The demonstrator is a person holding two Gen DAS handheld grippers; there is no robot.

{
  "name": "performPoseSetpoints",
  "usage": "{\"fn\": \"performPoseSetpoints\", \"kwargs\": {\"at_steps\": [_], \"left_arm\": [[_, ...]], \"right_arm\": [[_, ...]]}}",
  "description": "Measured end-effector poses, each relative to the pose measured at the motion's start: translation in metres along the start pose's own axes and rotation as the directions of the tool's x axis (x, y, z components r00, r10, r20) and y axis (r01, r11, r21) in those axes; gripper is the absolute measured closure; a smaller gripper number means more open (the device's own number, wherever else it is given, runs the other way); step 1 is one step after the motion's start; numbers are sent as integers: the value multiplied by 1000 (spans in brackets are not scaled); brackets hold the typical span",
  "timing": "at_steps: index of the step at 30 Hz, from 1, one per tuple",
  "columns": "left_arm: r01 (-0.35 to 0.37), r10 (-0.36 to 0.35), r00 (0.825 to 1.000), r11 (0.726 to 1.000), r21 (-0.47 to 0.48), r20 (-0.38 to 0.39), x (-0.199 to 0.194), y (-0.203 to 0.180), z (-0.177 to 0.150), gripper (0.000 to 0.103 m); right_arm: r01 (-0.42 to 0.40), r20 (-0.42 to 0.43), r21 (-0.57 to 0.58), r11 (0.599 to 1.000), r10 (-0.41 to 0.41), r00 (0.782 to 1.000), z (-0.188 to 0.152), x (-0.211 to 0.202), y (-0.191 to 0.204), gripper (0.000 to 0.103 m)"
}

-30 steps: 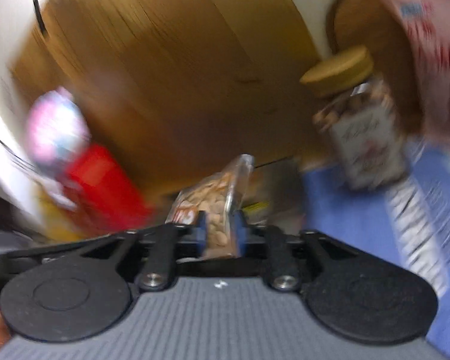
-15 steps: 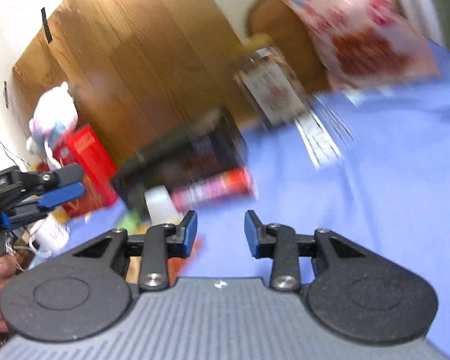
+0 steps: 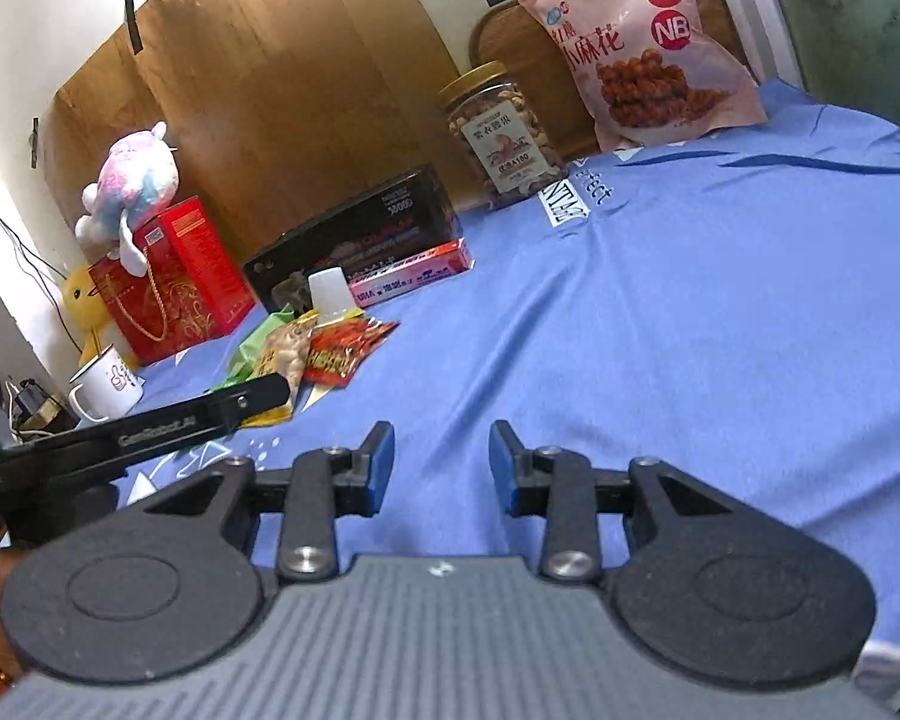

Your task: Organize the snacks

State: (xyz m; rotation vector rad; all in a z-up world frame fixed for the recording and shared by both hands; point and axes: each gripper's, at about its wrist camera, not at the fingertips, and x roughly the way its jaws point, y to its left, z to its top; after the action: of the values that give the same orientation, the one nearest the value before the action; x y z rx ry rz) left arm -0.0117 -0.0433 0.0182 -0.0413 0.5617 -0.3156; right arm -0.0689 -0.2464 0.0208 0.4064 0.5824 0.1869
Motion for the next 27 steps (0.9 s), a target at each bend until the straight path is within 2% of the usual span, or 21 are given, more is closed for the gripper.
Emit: {"fn": "performPoseSetpoints", "kwargs": {"at_steps": [3,11,21,27], "left_arm": [[-3,2,999,999,-37,-33,7,9,-4,53],[51,-51,999,990,-133,1,3,28,-6,53],[63,-62,998,996,-57,23,0,20,-3,52],[74,-73,997,996,-44,41,-3,20,-4,50]], "right_arm": [[1,5,11,1000,-1,1000,-3,-4,0,65],[13,16,4,1000,-13,1000,-5,-13,-3,65],[29,32,41,999,-30,999,-15,-25,-16,65],[29,34,66,997,-31,999,-17,-25,-22,65]]}}
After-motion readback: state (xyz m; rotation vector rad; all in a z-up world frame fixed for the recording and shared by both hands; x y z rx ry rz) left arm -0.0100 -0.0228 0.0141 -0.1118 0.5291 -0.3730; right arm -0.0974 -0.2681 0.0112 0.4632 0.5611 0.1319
